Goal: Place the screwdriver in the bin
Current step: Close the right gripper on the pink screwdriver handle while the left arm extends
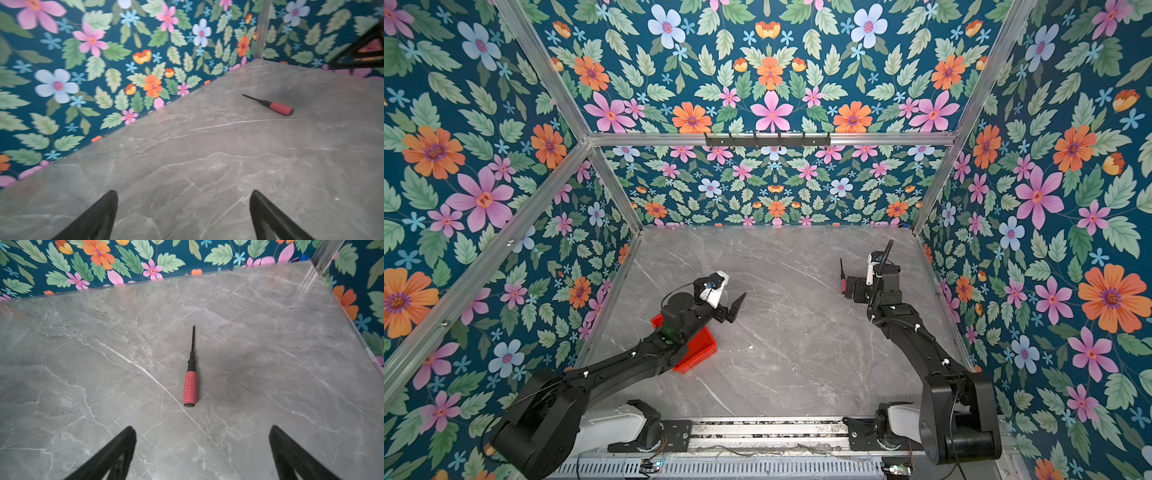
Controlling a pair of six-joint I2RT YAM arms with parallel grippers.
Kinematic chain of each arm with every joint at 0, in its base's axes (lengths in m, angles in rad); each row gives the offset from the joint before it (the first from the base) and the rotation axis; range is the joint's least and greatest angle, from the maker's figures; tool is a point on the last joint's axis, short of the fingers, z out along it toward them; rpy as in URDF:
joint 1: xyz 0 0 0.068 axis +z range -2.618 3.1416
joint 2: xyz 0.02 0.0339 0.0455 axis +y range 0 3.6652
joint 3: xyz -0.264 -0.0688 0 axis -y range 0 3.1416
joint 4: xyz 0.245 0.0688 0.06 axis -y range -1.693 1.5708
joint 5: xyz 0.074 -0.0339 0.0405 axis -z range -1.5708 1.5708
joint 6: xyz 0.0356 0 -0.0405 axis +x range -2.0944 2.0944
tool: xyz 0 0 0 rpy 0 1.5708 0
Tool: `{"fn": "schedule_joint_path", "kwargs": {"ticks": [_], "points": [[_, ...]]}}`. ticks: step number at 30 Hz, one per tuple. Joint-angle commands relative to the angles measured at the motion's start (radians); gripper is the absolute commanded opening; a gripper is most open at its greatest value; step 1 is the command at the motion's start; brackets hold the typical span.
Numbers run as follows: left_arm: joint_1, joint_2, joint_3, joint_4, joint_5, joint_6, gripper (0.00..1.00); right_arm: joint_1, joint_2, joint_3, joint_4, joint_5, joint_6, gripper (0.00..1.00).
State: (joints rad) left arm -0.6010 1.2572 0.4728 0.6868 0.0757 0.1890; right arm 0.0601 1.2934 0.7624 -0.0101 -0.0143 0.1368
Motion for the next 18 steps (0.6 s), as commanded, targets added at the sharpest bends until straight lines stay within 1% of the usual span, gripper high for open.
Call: {"fn": "schedule_joint_path", "kwargs": {"ticks": [1,9,14,18], "points": [[-0.083,0.046,0.028,0.014,-0.009,0.015,1.00,0.001,0.062,0.064,-0.134,0.037,0.073,0.99],[-0.274,0.195,0.102,0.071,-0.039,0.007,1.00,0.015,0.293,0.234,-0.244,0.043,0.101,0.99],[-0.354,0.269,0.150,0.080,-0.039,0.012,1.00,0.034,0.467,0.371,-0.344,0.044,0.106,0.99],[-0.387,0.308,0.175,0.083,-0.036,0.006,1.00,0.042,0.582,0.498,-0.459,0.045,0.112,0.90]]}}
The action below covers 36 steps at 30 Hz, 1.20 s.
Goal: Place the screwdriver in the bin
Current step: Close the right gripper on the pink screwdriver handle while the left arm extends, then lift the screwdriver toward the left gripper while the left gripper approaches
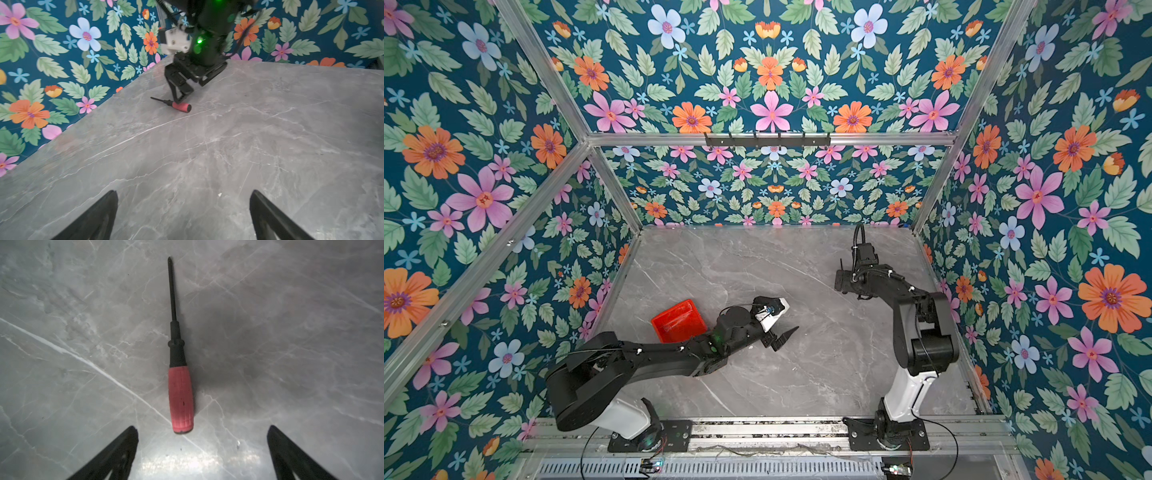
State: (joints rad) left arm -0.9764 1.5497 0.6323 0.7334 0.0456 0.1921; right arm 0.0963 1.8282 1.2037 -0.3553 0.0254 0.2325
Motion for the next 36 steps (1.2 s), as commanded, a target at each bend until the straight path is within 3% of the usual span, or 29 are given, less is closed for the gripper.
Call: {"fn": "schedule_joint_path", "kwargs": {"ticks": [1,12,24,36], "points": [[-0.017,0.021,0.018,0.037,-0.006,0.003,1.00,0.008,0.070,0.082,-0.132,0.006,0.019,0.88],[-0.032,0.037,0.015,0.049,-0.011,-0.005,1.00,0.019,0.208,0.228,-0.251,0.015,0.031,0.46],[-0.032,0.039,0.013,0.051,-0.018,-0.012,1.00,0.019,0.223,0.243,-0.270,0.006,0.030,0.00],[-0.015,0.036,-0.004,0.090,-0.075,-0.210,1.00,0.020,0.079,0.120,-0.158,-0.003,-0.006,0.00]]}}
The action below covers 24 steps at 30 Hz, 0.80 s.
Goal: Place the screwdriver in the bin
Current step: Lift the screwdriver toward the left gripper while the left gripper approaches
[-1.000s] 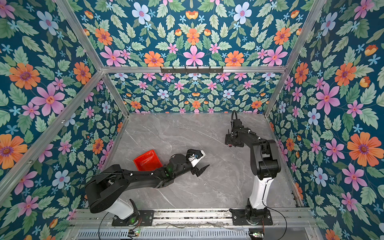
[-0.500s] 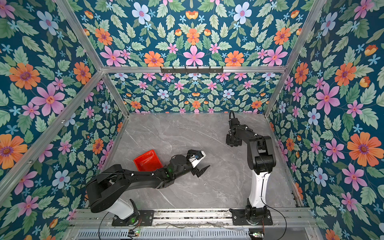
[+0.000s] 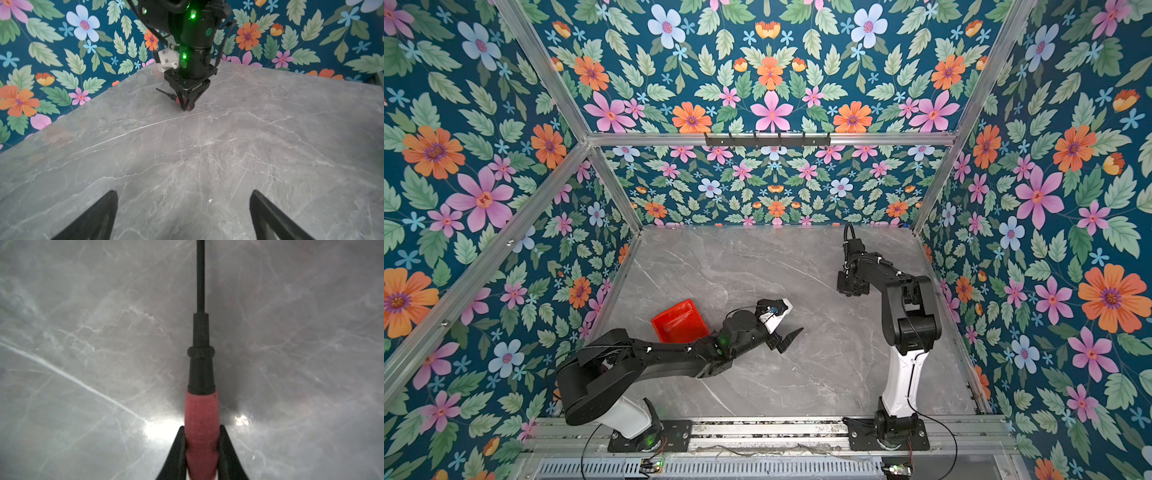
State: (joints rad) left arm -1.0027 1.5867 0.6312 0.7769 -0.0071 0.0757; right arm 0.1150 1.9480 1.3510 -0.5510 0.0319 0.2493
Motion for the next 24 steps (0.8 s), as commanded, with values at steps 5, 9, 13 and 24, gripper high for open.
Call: {"fn": "schedule_joint_path", "kwargs": {"ticks": [5,9,13,24], "points": [[0.064,-0.012,-0.006,0.089,0.004,-0.266,1.00,0.002,-0.159,-0.126,0.108,-0.039,-0.058,0.00],[0.108,-0.017,-0.012,0.147,0.020,-0.379,1.00,0.007,-0.278,-0.237,0.206,-0.086,-0.101,0.00],[0.162,-0.008,-0.018,0.223,0.062,-0.550,1.00,0.023,-0.408,-0.333,0.298,-0.143,-0.154,0.00],[0.194,0.030,-0.012,0.474,0.149,-0.762,0.96,0.092,-0.634,-0.471,0.455,-0.456,-0.295,0.00]]}}
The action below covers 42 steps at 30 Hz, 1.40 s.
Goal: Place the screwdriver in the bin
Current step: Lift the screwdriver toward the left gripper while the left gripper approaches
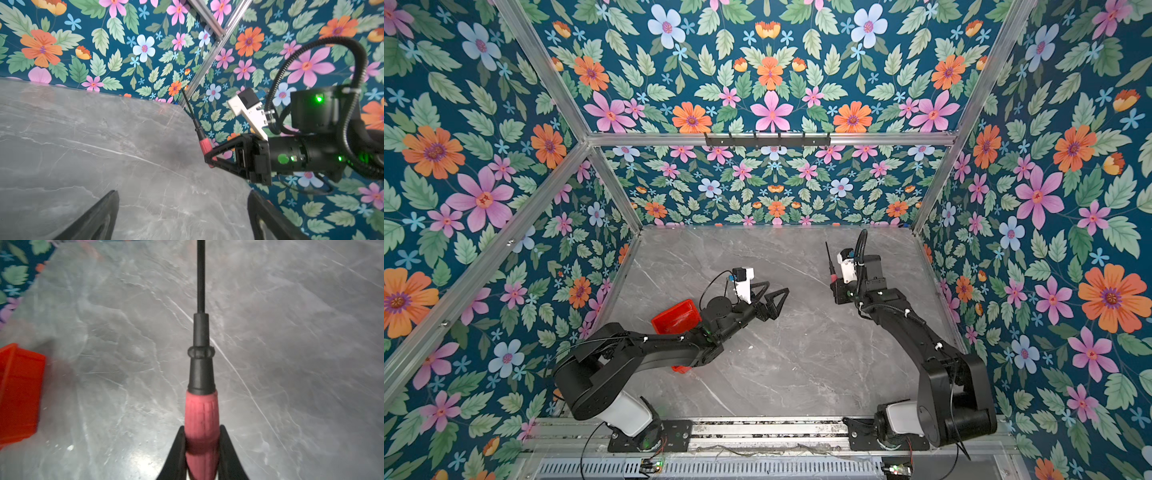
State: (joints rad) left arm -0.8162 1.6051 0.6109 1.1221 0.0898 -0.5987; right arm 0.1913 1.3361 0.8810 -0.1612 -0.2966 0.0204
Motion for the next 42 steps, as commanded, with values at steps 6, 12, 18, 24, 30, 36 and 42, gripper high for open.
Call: {"fn": "schedule_joint_path", "kwargs": {"ticks": [6,12,18,24,30,36,42], "points": [[0.011,0.061,0.050,0.200,0.096,-0.153,0.90,0.059,-0.038,0.009,0.064,-0.300,-0.079,0.00],[0.016,0.131,0.074,0.345,0.103,-0.254,0.83,0.130,-0.046,0.014,0.065,-0.314,-0.113,0.00],[0.015,0.164,0.095,0.363,0.115,-0.286,0.75,0.158,-0.054,0.019,0.071,-0.324,-0.124,0.00],[0.015,0.173,0.099,0.356,0.117,-0.299,0.63,0.169,-0.064,0.027,0.072,-0.351,-0.139,0.00],[0.015,0.177,0.108,0.351,0.122,-0.301,0.47,0.170,-0.068,0.032,0.066,-0.384,-0.154,0.00],[0.015,0.182,0.110,0.353,0.125,-0.307,0.28,0.172,-0.065,0.037,0.051,-0.405,-0.168,0.00],[0.015,0.185,0.110,0.354,0.133,-0.306,0.16,0.172,-0.064,0.041,0.031,-0.412,-0.186,0.00]]}}
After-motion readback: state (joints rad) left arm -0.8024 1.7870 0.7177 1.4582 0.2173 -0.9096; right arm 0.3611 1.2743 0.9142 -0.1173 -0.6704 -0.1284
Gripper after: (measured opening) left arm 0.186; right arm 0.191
